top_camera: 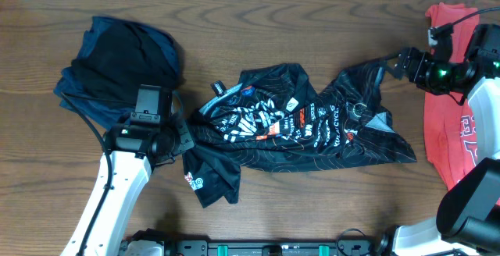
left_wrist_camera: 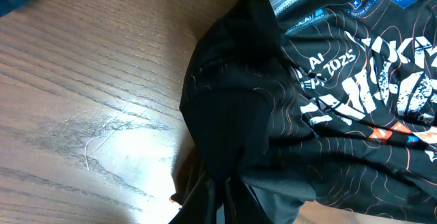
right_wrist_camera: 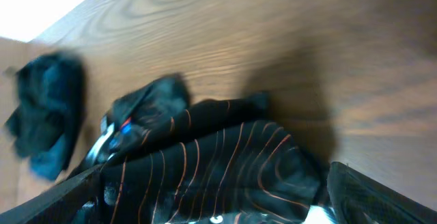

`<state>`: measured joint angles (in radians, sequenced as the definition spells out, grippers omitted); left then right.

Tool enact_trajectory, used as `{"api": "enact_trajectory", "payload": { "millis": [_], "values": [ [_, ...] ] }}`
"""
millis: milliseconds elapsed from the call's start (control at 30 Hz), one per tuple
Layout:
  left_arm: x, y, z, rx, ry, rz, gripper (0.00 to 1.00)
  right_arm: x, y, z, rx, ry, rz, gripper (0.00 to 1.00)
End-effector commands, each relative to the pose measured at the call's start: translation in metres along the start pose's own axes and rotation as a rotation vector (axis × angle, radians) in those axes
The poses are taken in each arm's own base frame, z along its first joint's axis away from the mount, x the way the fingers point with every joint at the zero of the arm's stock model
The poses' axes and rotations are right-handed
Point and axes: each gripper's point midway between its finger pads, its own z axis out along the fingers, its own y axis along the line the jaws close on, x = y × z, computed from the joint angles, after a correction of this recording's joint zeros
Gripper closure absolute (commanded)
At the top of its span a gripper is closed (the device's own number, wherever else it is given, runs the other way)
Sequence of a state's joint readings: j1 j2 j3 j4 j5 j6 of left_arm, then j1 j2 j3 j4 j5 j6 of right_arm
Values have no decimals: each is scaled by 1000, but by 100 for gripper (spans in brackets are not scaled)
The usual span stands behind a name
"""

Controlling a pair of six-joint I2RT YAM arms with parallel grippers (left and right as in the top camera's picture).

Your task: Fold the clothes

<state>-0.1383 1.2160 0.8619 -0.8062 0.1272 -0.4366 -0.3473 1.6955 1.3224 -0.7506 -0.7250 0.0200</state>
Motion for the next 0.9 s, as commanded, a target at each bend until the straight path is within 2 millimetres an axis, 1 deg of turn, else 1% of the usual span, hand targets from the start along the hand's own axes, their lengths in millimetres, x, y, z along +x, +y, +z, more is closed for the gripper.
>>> {"api": "enact_trajectory", "payload": {
  "millis": [0,33,67,167,200,233,267,300,333,367,400,433,467,500,567,600,633,833,867],
  "values": [
    [-3,1,-2,-7,-7,10,93,8,-2,1,6,35,-44,1],
    [-3,1,-2,-6,-7,10,93,16,-6,1,35,64,-34,1],
    [-3,1,-2,-5,-7,10,93,24,-2,1,11,92,-63,1],
    [-4,1,-2,-4,-11,10,93,56,50,-5,-282,160,-348,1],
    [-4,0,-2,-2,-15,10,93,63,61,-7,-346,160,-411,1],
    [-5,0,-2,0,-18,10,93,64,64,-6,-359,160,-434,1],
    [-6,-1,-2,2,-22,11,93,60,54,-1,-289,168,-420,1],
    [-7,-1,-2,3,-24,11,93,55,39,3,-192,183,-343,1],
    [-7,-1,-2,3,-23,11,93,47,13,7,-26,187,-166,1],
    [-6,-1,-2,1,-21,11,93,43,7,9,29,174,-79,1],
    [-5,0,-2,0,-18,10,93,44,28,10,-91,167,-213,1],
    [-5,0,-2,-1,-16,10,93,51,60,6,-275,149,-389,1],
    [-5,0,-2,-1,-16,11,93,55,76,2,-371,130,-471,1],
    [-5,0,-2,-2,-16,10,93,55,79,2,-385,125,-462,1],
    [-5,0,-2,-2,-16,10,93,48,69,7,-315,135,-352,1],
    [-5,0,-2,-2,-16,10,93,43,68,8,-301,128,-310,1],
    [-5,0,-2,-2,-16,10,93,42,69,8,-308,123,-307,1],
    [-5,0,-2,-1,-17,11,93,39,99,-3,-493,72,-334,1],
    [-5,0,-2,-1,-18,11,93,38,102,-4,-510,66,-335,1]
  ]
}}
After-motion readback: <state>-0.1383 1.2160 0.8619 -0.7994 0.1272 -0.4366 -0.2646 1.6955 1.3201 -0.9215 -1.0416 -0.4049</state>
